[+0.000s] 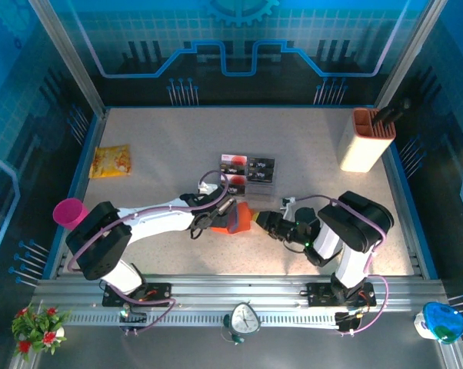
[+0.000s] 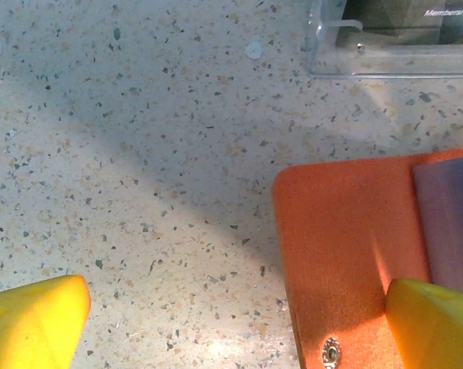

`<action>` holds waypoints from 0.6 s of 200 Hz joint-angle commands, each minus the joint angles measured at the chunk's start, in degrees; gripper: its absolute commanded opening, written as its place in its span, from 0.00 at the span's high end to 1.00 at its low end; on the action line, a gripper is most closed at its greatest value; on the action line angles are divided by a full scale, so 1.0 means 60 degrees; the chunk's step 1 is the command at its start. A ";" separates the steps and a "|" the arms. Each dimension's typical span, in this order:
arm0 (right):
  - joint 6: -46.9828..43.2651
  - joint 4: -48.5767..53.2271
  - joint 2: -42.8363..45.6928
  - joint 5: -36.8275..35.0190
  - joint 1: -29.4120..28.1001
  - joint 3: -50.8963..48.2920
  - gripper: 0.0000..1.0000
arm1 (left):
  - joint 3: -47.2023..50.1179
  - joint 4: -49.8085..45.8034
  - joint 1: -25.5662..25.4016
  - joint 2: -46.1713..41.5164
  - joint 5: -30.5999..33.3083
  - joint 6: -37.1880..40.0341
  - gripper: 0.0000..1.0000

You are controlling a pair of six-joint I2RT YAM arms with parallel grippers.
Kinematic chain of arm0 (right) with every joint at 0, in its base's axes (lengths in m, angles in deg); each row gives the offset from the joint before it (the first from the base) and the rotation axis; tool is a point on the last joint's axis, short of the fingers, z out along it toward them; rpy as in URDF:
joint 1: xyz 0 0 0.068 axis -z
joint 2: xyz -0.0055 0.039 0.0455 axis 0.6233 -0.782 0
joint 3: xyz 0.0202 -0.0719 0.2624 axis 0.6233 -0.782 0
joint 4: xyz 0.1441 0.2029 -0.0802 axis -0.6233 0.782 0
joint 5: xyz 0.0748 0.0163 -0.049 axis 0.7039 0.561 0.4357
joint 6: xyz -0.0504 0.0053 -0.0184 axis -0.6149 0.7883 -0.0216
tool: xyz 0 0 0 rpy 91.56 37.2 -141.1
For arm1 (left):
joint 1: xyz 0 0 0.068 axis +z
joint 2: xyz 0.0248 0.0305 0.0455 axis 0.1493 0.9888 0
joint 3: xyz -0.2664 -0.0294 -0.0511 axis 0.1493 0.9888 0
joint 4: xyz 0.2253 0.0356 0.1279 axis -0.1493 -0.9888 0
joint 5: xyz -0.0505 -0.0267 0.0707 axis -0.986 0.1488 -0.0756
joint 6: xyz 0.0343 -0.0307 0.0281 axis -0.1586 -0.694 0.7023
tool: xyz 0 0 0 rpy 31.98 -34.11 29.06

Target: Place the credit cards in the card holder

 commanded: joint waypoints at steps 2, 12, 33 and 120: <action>-0.0112 -0.0074 0.0240 0.0117 0.0185 -0.0090 0.57 | -0.0314 -0.0316 -0.0079 -0.0089 0.0216 0.0247 0.01; -0.0100 -0.0004 0.0278 0.0092 0.0176 -0.0082 0.57 | -0.0341 -0.0318 -0.0092 -0.0068 0.0221 0.0273 0.01; -0.0150 0.0329 0.0484 -0.0018 0.0169 -0.0093 0.58 | -0.0324 -0.0316 -0.0116 -0.0043 0.0292 0.0295 0.01; -0.3660 1.0728 0.5884 -0.2304 -0.0826 0.2121 0.59 | -0.0067 -0.0048 -0.0138 -0.0438 0.0355 0.0590 0.01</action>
